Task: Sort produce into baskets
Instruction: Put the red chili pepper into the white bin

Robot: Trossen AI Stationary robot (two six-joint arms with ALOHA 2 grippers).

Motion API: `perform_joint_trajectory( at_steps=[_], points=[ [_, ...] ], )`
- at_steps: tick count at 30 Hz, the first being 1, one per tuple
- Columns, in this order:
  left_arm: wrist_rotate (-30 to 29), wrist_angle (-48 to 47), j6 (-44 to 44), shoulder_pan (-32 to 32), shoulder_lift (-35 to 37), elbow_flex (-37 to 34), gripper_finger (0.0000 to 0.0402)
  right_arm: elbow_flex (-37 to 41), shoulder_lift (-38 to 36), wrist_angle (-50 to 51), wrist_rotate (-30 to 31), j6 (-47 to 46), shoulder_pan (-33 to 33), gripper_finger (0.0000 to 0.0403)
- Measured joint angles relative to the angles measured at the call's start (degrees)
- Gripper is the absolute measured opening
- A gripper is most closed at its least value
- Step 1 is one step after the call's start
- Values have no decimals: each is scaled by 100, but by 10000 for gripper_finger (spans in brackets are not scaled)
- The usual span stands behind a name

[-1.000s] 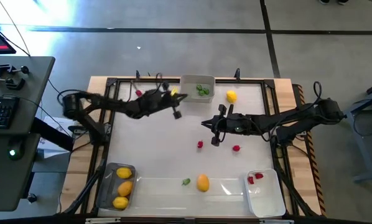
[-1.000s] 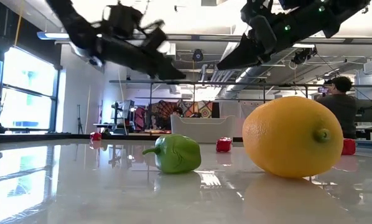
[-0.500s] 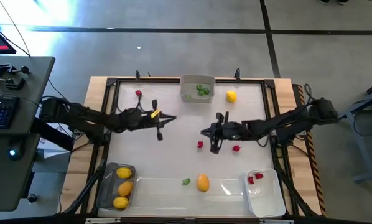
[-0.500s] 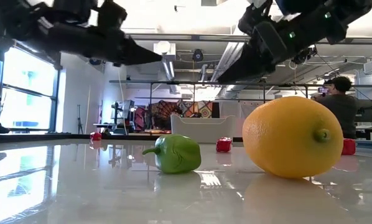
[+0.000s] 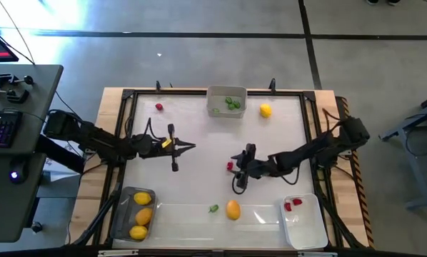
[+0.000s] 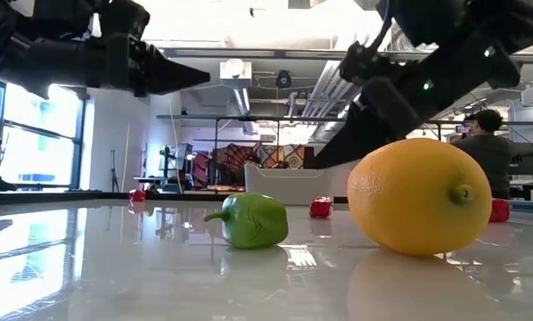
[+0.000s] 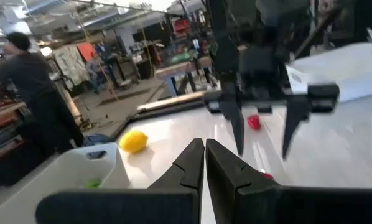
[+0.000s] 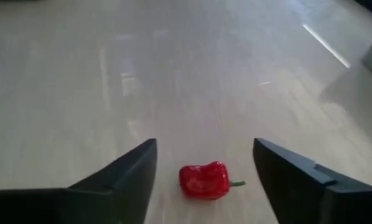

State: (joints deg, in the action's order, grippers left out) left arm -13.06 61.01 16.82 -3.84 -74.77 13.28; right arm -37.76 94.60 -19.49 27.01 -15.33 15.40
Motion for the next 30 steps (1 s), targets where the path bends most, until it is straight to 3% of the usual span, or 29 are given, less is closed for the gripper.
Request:
perform_joint_trajectory(
  at_steps=[4, 11, 21, 30],
  points=[
    [0, 15, 2, 0, -1, -3, 5, -2, 314, -167, -243, 59, -46, 284],
    [1, -97, -193, 0, -4, -37, 5, -4, 660, -287, -300, 216, -42, 278],
    [3, -153, -411, -112, -4, -37, 5, -4, 790, -340, -344, -132, -197, 230],
    [3, -146, -274, -150, -4, -37, 5, -4, 790, -315, -452, -269, -262, 145]
  ],
)
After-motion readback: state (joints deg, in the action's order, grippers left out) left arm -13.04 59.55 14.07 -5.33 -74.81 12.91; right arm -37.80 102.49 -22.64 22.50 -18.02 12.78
